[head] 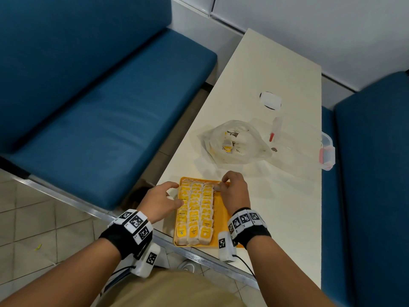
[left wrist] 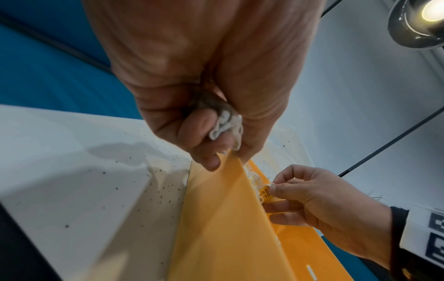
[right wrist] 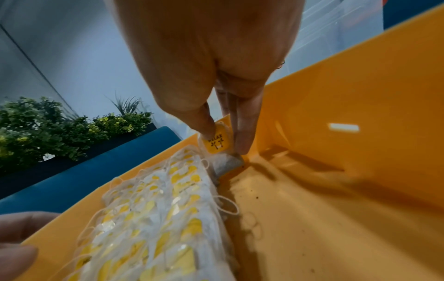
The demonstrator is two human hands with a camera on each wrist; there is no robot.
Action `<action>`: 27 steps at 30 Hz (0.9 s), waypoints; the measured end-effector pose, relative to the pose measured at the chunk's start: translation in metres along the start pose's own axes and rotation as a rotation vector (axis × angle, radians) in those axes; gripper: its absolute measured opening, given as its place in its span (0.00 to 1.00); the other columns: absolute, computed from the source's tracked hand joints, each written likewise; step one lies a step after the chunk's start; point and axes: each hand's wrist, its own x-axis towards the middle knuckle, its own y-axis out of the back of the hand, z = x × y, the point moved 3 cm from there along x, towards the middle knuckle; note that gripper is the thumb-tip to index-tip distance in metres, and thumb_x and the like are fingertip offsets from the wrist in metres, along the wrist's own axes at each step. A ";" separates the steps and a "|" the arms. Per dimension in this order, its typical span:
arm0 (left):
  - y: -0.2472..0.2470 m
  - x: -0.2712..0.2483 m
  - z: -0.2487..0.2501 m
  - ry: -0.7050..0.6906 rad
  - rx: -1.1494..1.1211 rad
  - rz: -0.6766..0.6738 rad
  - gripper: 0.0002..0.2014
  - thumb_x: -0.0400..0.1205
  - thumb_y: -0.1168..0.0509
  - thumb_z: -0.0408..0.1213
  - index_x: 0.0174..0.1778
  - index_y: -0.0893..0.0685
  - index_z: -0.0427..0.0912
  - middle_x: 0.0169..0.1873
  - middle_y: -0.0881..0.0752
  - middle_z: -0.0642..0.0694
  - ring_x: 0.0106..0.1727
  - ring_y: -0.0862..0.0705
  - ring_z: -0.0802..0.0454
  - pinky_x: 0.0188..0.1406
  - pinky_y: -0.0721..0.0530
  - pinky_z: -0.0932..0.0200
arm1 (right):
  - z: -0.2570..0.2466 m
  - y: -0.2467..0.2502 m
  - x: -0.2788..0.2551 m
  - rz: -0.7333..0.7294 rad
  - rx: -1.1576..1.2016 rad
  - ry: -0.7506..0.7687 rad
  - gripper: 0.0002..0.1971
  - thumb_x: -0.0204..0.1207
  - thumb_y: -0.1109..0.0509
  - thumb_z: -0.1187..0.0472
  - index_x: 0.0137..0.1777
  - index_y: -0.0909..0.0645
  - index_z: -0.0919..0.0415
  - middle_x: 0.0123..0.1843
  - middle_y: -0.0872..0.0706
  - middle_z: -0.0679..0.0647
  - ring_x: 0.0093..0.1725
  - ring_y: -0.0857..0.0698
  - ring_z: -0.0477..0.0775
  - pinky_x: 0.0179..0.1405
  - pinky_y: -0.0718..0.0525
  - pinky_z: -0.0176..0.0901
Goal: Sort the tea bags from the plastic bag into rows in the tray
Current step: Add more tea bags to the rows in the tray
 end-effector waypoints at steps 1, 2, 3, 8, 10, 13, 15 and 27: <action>0.000 0.000 0.000 0.001 -0.002 -0.002 0.28 0.76 0.21 0.43 0.73 0.19 0.53 0.50 0.19 0.55 0.59 0.18 0.55 0.53 0.10 0.47 | 0.001 -0.001 0.001 0.003 0.000 -0.006 0.05 0.75 0.27 0.64 0.50 0.19 0.59 0.59 0.20 0.54 0.54 0.19 0.56 0.49 0.22 0.45; 0.000 -0.001 -0.001 0.001 -0.004 -0.002 0.28 0.76 0.21 0.43 0.73 0.19 0.53 0.50 0.19 0.55 0.59 0.18 0.55 0.53 0.10 0.47 | 0.002 -0.001 0.001 0.000 0.001 -0.012 0.06 0.76 0.28 0.63 0.52 0.20 0.58 0.59 0.21 0.54 0.55 0.19 0.55 0.49 0.23 0.44; 0.000 -0.001 -0.001 0.001 -0.008 -0.002 0.28 0.76 0.21 0.43 0.73 0.19 0.53 0.49 0.19 0.55 0.59 0.18 0.55 0.53 0.10 0.47 | 0.002 -0.002 0.001 -0.010 0.002 -0.017 0.08 0.76 0.27 0.63 0.54 0.20 0.58 0.60 0.21 0.53 0.55 0.20 0.54 0.50 0.24 0.43; 0.000 -0.003 -0.002 0.006 -0.025 -0.011 0.28 0.76 0.21 0.43 0.72 0.18 0.53 0.50 0.18 0.55 0.59 0.18 0.55 0.53 0.10 0.47 | 0.002 -0.004 0.001 -0.054 -0.017 -0.019 0.15 0.77 0.27 0.63 0.63 0.20 0.57 0.64 0.21 0.55 0.54 0.23 0.51 0.52 0.25 0.41; -0.001 -0.003 -0.003 0.004 -0.025 -0.010 0.28 0.76 0.21 0.43 0.72 0.18 0.53 0.48 0.19 0.57 0.58 0.18 0.56 0.52 0.11 0.48 | 0.001 -0.005 0.001 -0.058 -0.018 -0.019 0.15 0.77 0.27 0.62 0.63 0.20 0.57 0.64 0.20 0.56 0.55 0.21 0.52 0.54 0.23 0.42; -0.001 -0.001 -0.004 0.007 -0.031 -0.011 0.28 0.76 0.21 0.43 0.73 0.19 0.53 0.48 0.19 0.57 0.58 0.18 0.56 0.53 0.11 0.49 | -0.002 -0.005 0.002 -0.068 -0.013 -0.018 0.15 0.77 0.28 0.63 0.63 0.20 0.56 0.64 0.20 0.56 0.54 0.20 0.52 0.54 0.22 0.43; -0.002 -0.001 -0.006 0.011 -0.035 -0.015 0.29 0.75 0.20 0.44 0.73 0.19 0.54 0.50 0.18 0.55 0.58 0.17 0.56 0.54 0.11 0.48 | -0.003 -0.004 0.001 -0.068 -0.013 -0.024 0.14 0.77 0.28 0.63 0.62 0.20 0.56 0.64 0.20 0.56 0.52 0.21 0.51 0.52 0.24 0.41; 0.025 -0.009 0.012 0.035 -0.412 -0.017 0.19 0.90 0.48 0.59 0.63 0.15 0.56 0.45 0.09 0.38 0.36 0.16 0.49 0.31 0.20 0.54 | -0.026 0.038 -0.014 -0.051 -0.063 0.070 0.23 0.78 0.29 0.65 0.73 0.23 0.53 0.68 0.20 0.55 0.63 0.17 0.57 0.59 0.20 0.46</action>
